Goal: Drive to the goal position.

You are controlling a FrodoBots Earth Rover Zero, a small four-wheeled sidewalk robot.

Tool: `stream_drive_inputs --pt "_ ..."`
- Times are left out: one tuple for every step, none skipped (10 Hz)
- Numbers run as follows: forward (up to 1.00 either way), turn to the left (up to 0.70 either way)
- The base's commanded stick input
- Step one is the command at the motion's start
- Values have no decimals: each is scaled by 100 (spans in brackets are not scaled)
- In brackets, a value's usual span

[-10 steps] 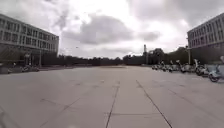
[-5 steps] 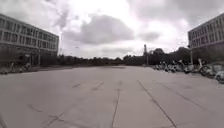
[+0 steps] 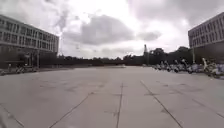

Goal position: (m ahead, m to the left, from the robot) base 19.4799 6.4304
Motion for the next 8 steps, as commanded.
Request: stream_drive_inputs --pt "70 0" --pt "70 0" --pt "70 0" --pt "70 0" --pt "70 0" --pt "70 0" --pt "70 0" --pt "70 0"
